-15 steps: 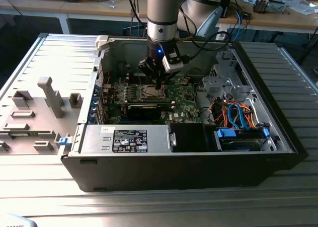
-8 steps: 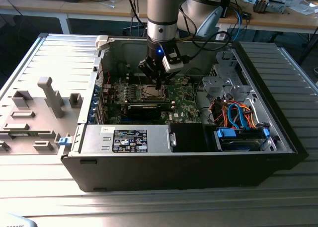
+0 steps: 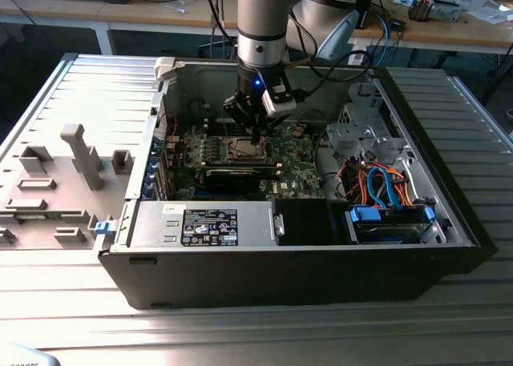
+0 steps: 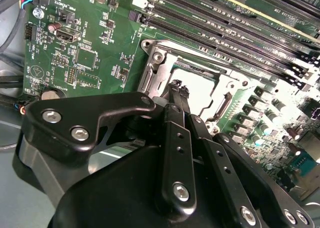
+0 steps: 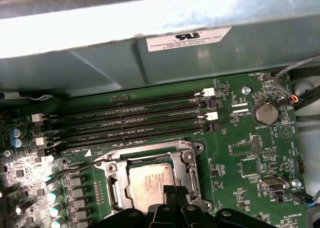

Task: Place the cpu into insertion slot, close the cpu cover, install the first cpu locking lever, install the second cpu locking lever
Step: 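Install the first cpu locking lever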

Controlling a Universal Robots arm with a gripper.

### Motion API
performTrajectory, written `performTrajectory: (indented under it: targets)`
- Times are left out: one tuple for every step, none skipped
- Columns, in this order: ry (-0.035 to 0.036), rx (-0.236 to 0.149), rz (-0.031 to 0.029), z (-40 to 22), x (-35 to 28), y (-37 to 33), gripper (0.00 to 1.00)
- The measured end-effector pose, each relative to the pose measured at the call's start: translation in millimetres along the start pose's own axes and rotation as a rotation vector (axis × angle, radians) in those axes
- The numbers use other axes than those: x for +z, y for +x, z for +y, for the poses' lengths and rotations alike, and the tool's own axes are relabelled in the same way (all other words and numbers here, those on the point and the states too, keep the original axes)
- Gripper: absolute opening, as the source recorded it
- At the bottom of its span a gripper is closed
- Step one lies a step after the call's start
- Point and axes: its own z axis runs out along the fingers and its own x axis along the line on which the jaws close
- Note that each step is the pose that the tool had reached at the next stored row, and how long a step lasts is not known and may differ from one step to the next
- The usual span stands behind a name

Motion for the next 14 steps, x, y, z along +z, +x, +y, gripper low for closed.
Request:
performTrajectory:
  targets:
    - [0.0000,-0.001,-0.0001,0.0,0.0,0.0,0.11]
    - [0.0000,-0.001,-0.0001,0.0,0.0,0.0,0.11]
    - [-0.0001,-0.002,-0.0001,0.0,0.0,0.0,0.11]
    - [-0.0001,-0.002,-0.0001,0.0,0.0,0.0,0.11]
    - [-0.0001,-0.003,-0.0002,0.0,0.0,0.0,0.11]
    - [-0.0002,-0.004,-0.0002,0.0,0.0,0.0,0.11]
    - [-0.0001,-0.006,-0.0002,0.0,0.0,0.0,0.11]
    - [-0.0002,-0.006,-0.0003,0.0,0.0,0.0,0.11]
    - [-0.0002,-0.006,-0.0003,0.0,0.0,0.0,0.11]
    - [-0.0002,-0.007,-0.0003,0.0,0.0,0.0,0.11]
    - [-0.0003,-0.007,-0.0003,0.0,0.0,0.0,0.11]
    - [-0.0003,-0.008,-0.0003,0.0,0.0,0.0,0.11]
    - [-0.0002,-0.008,-0.0003,0.0,0.0,0.0,0.11]
    - [-0.0003,-0.008,-0.0003,0.0,0.0,0.0,0.11]
